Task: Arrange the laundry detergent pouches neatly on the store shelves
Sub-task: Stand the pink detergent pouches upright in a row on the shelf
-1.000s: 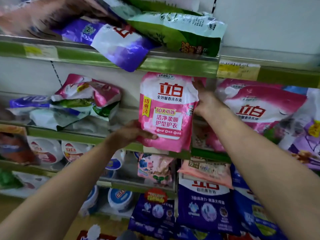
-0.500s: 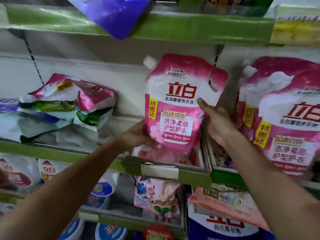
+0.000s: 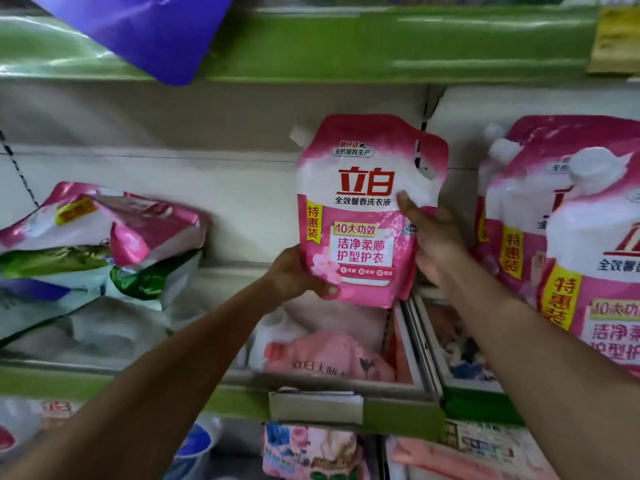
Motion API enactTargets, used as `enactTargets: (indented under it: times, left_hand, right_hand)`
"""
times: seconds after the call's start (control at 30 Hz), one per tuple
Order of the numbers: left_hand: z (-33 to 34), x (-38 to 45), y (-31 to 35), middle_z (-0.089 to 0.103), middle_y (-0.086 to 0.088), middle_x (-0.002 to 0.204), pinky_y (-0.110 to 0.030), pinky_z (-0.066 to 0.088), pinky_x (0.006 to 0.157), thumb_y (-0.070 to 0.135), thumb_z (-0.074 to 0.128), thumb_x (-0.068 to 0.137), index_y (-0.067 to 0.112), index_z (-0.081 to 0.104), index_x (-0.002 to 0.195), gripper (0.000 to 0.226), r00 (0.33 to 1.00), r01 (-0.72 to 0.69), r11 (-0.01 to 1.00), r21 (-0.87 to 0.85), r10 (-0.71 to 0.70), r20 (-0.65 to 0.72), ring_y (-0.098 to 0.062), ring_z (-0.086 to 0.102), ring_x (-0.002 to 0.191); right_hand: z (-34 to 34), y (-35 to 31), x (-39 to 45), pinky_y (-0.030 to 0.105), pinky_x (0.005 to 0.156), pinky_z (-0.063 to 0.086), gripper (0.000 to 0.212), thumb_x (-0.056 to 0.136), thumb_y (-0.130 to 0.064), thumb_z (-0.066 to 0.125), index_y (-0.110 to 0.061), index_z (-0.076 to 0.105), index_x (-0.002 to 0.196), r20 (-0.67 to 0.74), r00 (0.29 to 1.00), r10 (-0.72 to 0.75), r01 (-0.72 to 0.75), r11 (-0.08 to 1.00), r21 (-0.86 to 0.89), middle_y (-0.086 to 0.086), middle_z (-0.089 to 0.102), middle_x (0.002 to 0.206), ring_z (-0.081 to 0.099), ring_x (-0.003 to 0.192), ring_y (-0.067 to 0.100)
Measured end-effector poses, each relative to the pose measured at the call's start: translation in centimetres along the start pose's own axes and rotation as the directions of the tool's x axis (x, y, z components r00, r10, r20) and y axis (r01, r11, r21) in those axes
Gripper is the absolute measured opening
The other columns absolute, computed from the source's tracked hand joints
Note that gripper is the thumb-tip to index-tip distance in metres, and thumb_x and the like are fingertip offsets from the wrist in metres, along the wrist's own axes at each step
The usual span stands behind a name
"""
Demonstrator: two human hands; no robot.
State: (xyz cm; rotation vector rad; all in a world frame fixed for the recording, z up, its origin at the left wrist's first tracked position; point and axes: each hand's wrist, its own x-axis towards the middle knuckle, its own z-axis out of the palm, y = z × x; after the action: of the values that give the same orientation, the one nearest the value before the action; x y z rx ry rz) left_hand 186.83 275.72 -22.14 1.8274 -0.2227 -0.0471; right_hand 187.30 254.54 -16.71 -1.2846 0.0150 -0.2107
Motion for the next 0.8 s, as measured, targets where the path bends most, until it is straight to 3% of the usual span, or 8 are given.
enactTargets:
  times: [0.17, 0.3, 0.47, 0.6, 0.67, 0.73, 0.8]
  left_hand:
    - [-0.3, 1.6, -0.6, 0.071, -0.006, 0.108, -0.032, 0.057, 0.084, -0.008, 0.084, 0.06, 0.017, 0.064, 0.103, 0.053, 0.996, 0.02, 1.0, 0.019, -0.018, -0.084, -0.017, 0.068, 0.09]
    - [-0.7, 1.9, -0.5, 0.071, 0.001, 0.102, -0.017, 0.057, 0.066, -0.005, 0.086, 0.058, 0.016, 0.064, 0.106, 0.057, 0.995, 0.032, 0.999, 0.022, -0.03, -0.096, -0.006, 0.068, 0.083]
    - [-0.7, 2.0, -0.1, 0.069, -0.002, 0.107, -0.027, 0.056, 0.078, -0.007, 0.084, 0.06, 0.013, 0.061, 0.11, 0.058, 0.991, 0.042, 0.999, 0.017, -0.04, -0.128, -0.017, 0.067, 0.09]
    - [-0.3, 1.6, -0.5, 0.066, 0.009, 0.095, -0.009, 0.051, 0.061, 0.001, 0.087, 0.061, 0.017, 0.057, 0.111, 0.06, 0.982, 0.014, 0.999, 0.03, -0.009, -0.188, -0.006, 0.064, 0.082]
    - [-0.3, 1.3, -1.0, 0.066, 0.006, 0.101, -0.02, 0.055, 0.07, 0.011, 0.091, 0.056, 0.017, 0.054, 0.114, 0.07, 0.97, 0.033, 0.996, 0.087, -0.011, -0.242, -0.013, 0.065, 0.089]
    - [-0.4, 0.6, -1.1, 0.063, 0.0, 0.109, -0.039, 0.057, 0.084, 0.015, 0.094, 0.051, 0.013, 0.048, 0.12, 0.083, 0.966, 0.075, 0.992, 0.106, -0.045, -0.255, -0.022, 0.063, 0.099]
    - [-0.5, -0.4, -0.9, 0.058, -0.001, 0.113, -0.04, 0.053, 0.092, 0.015, 0.092, 0.055, 0.011, 0.043, 0.126, 0.086, 0.963, 0.105, 0.99, 0.095, -0.077, -0.26, -0.023, 0.058, 0.105]
  right_hand:
    - [1.0, 0.5, 1.6, 0.044, 0.076, 0.06, 0.026, 0.078, -0.027, 0.078, -0.011, 0.059, 0.073, -0.045, 0.999, -0.026, 0.027, 1.0, 0.012, 0.017, 0.074, 0.094, 0.073, 0.084, 0.032]
    - [1.9, 0.7, 2.0, 0.037, 0.066, 0.061, 0.024, 0.081, -0.021, 0.076, -0.012, 0.057, 0.068, -0.086, 0.994, -0.072, 0.073, 0.997, 0.01, 0.007, 0.074, 0.078, 0.074, 0.071, 0.024]
    - [2.3, 0.9, 2.4, 0.036, 0.065, 0.06, 0.028, 0.082, -0.019, 0.075, -0.015, 0.054, 0.063, -0.1, 0.991, -0.093, 0.093, 0.996, -0.001, 0.004, 0.073, 0.073, 0.073, 0.066, 0.02]
    - [2.3, 0.6, 2.4, 0.038, 0.067, 0.061, 0.025, 0.082, -0.021, 0.075, -0.018, 0.056, 0.066, -0.091, 0.991, -0.096, 0.093, 0.995, -0.033, 0.002, 0.073, 0.073, 0.073, 0.07, 0.021]
    - [2.2, 0.6, 2.2, 0.039, 0.07, 0.06, 0.021, 0.081, -0.023, 0.077, -0.019, 0.06, 0.07, -0.092, 0.991, -0.095, 0.088, 0.994, -0.071, 0.002, 0.074, 0.078, 0.074, 0.073, 0.021]
    - [2.0, 0.5, 2.0, 0.038, 0.072, 0.06, 0.015, 0.08, -0.026, 0.078, -0.018, 0.067, 0.087, -0.086, 0.991, -0.103, 0.095, 0.991, -0.096, 0.001, 0.076, 0.089, 0.074, 0.079, 0.019]
    - [1.8, 0.2, 1.8, 0.036, 0.074, 0.06, 0.035, 0.079, -0.028, 0.078, -0.016, 0.063, 0.108, -0.105, 0.992, -0.064, 0.05, 0.99, -0.133, -0.001, 0.074, 0.099, 0.074, 0.084, 0.016]
